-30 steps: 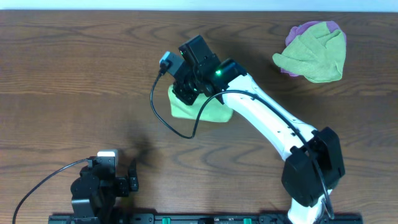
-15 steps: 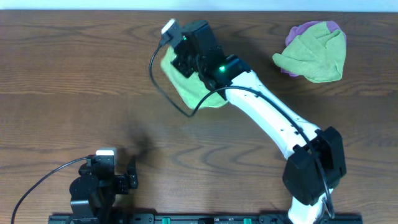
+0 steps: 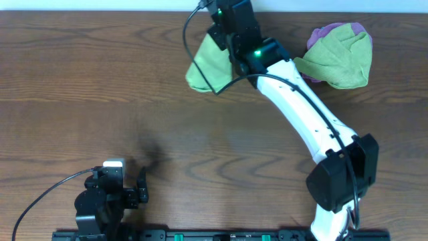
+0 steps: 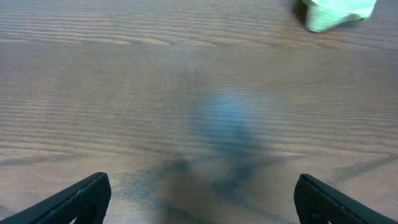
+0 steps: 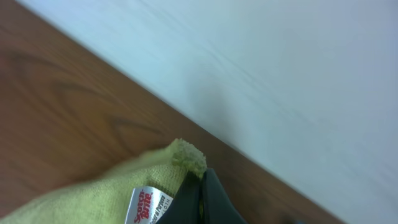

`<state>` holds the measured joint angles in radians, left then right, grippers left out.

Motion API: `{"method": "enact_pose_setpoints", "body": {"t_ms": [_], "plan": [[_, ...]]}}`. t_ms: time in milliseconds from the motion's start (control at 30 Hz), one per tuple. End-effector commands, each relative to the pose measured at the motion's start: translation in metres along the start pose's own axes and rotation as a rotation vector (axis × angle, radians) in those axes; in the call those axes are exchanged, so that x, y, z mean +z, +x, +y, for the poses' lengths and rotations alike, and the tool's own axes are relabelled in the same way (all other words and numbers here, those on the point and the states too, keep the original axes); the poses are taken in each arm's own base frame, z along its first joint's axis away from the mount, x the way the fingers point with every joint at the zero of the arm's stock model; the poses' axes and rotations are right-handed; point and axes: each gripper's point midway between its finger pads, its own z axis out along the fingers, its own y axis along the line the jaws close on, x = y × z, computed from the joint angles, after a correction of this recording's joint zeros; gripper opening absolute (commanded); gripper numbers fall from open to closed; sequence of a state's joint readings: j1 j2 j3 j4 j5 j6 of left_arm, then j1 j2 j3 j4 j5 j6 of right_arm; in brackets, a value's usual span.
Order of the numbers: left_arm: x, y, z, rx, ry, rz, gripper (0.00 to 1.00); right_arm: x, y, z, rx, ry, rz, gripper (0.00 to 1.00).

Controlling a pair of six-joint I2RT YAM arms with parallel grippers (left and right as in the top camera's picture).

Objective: Fold the cloth

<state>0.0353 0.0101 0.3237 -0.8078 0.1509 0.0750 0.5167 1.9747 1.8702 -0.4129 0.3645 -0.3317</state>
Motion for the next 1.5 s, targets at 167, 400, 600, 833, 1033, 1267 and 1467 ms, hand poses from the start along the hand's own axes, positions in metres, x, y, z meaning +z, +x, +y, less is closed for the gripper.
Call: {"method": "enact_pose_setpoints", "body": {"t_ms": [167, 400, 600, 833, 1033, 1267, 1467], "plan": [[0.0, -0.001, -0.002, -0.008, 0.011, -0.006, 0.95, 0.002, 0.02, -0.07, -0.074, 0.245, 0.105, 0.01], [0.0, -0.001, -0.002, -0.008, 0.011, -0.006, 0.95, -0.003, 0.019, -0.099, -0.056, 0.353, 0.109, 0.01], [0.0, -0.001, -0.002, -0.008, 0.011, -0.006, 0.96, -0.002, 0.026, -0.104, -0.074, 0.356, 0.137, 0.01], [0.0, -0.001, -0.002, -0.008, 0.011, -0.006, 0.95, 0.0, 0.04, -0.116, -0.02, 0.374, 0.167, 0.01], [0.0, -0.001, -0.002, -0.008, 0.011, -0.006, 0.95, 0.005, 0.057, -0.099, -0.01, 0.271, 0.216, 0.01], [0.0, -0.001, -0.002, -0.008, 0.008, -0.006, 0.95, -0.016, 0.035, 0.046, -0.155, -0.193, 0.157, 0.01], [0.0, -0.002, 0.006, -0.007, -0.039, -0.013, 0.95, -0.077, 0.018, 0.178, -0.196, -0.578, 0.095, 0.2]]}}
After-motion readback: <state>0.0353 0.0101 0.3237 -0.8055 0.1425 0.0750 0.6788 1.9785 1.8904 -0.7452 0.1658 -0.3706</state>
